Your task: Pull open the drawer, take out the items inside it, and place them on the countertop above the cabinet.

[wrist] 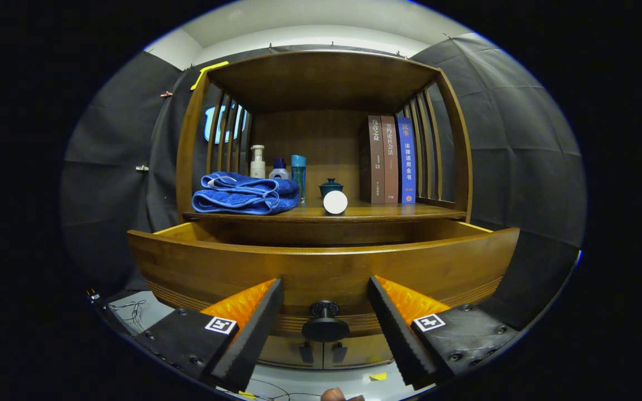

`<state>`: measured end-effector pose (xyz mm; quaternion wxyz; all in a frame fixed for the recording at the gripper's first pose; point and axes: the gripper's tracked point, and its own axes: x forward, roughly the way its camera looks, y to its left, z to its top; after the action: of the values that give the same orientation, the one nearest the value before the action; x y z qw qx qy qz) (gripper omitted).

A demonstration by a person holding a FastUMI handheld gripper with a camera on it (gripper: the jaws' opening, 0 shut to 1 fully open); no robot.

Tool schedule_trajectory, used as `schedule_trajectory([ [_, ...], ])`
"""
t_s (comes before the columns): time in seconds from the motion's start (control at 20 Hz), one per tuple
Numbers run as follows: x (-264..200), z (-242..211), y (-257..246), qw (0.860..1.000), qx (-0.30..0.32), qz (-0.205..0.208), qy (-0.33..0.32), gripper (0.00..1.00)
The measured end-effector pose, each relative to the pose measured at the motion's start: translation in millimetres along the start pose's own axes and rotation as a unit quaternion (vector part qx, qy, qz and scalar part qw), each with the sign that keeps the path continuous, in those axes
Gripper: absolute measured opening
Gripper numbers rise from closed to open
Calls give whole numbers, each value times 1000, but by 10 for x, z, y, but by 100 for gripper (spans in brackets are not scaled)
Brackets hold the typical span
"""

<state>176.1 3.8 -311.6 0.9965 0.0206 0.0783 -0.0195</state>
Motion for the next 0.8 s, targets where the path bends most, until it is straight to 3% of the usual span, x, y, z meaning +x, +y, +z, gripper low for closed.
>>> schedule_trajectory([
  [0.8, 810, 38, 20, 1000, -9, -6, 1, 99],
])
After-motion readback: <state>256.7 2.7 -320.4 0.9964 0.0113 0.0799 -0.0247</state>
